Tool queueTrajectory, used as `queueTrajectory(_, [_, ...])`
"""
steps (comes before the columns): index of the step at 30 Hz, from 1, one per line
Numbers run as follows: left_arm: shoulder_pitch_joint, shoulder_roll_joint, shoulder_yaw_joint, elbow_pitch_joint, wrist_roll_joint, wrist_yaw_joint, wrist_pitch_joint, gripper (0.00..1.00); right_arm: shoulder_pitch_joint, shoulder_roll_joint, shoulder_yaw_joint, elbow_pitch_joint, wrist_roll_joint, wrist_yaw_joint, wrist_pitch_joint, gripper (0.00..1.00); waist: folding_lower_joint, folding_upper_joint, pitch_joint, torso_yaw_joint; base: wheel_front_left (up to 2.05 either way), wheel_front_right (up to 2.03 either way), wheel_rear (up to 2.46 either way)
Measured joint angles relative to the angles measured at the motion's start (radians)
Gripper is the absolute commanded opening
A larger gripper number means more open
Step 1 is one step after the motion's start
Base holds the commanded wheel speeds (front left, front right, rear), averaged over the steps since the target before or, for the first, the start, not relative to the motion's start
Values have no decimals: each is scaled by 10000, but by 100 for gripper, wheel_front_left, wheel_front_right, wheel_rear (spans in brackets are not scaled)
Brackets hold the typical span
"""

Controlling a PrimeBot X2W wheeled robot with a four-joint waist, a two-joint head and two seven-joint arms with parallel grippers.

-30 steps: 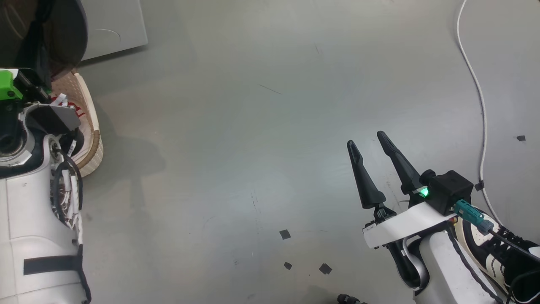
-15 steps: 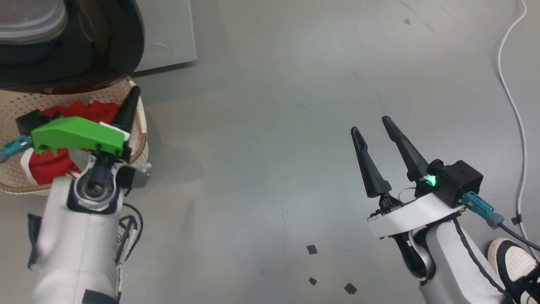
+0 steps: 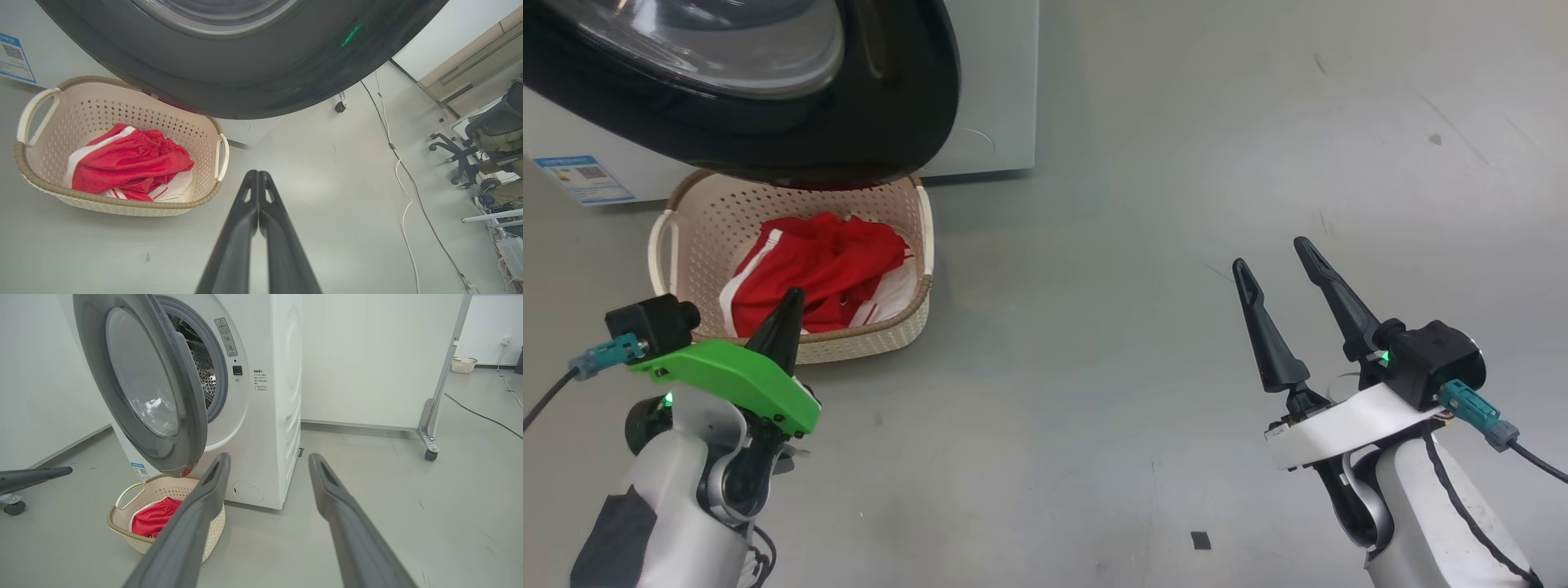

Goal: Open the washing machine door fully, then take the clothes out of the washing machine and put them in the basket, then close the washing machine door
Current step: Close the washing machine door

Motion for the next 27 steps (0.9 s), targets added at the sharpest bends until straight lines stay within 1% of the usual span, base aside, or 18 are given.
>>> queueTrajectory(2, [127, 222, -224, -186, 679, 0, -612, 0, 65, -17, -27, 0, 0, 0, 0, 100, 0, 0, -172, 229, 0, 0, 0])
queueTrajectory(4, [175, 593, -483, -351, 1720, 0, -1356, 0, 168, -44, -48, 0, 0, 0, 0, 100, 0, 0, -337, 446, 0, 0, 0])
queueTrajectory(5, [208, 746, -514, -408, 2067, 0, -1662, 0, 223, -52, -50, 0, 0, 0, 0, 100, 0, 0, -413, 549, 0, 0, 0])
queueTrajectory(7, [382, 796, -487, -474, 2257, 0, -2232, 0, 319, -61, -54, 0, 0, 0, 0, 100, 0, 0, -556, 751, 0, 0, 0])
queueTrajectory(11, [990, 679, -495, -466, 2600, 17, -3143, 0, 434, -90, -75, 0, -2, 0, 0, 100, 0, 0, -802, 1101, 0, 0, 0])
queueTrajectory(13, [1198, 667, -405, -470, 2721, 178, -3266, 0, 467, -94, -75, -4, -2, 0, 0, 100, 0, 0, -906, 1249, 0, 0, 0])
queueTrajectory(17, [1493, 577, 132, -583, 2748, 499, -3225, 0, 534, -102, -71, -23, -4, 0, 0, 100, 0, 0, -1071, 1480, 0, 0, 0])
queueTrajectory(22, [1800, 424, 525, -1064, 3009, 725, -3139, 0, 579, -104, -58, -36, -17, 0, 0, 100, 0, 0, -1188, 1671, 0, 0, 0])
queueTrajectory(24, [1890, 343, 936, -1501, 3289, 811, -3078, 0, 595, -100, -102, -36, -17, 0, -2, 100, 0, 0, -1219, 1716, 0, 0, 0])
queueTrajectory(25, [1890, 305, 1139, -1707, 3415, 872, -3078, 16, 623, -98, -144, -36, -17, 0, -2, 100, 0, 0, -1231, 1744, 0, 0, 0])
queueTrajectory(26, [1896, 278, 1333, -1873, 3498, 917, -3078, 42, 655, -102, -148, -31, -17, 0, 0, 100, 0, 0, -1243, 1772, 0, 0, 0])
queueTrajectory(27, [1909, 261, 1465, -2004, 3559, 941, -3078, 80, 684, -90, -136, -29, -17, 0, 0, 100, 0, 0, -1253, 1791, 0, 0, 0])
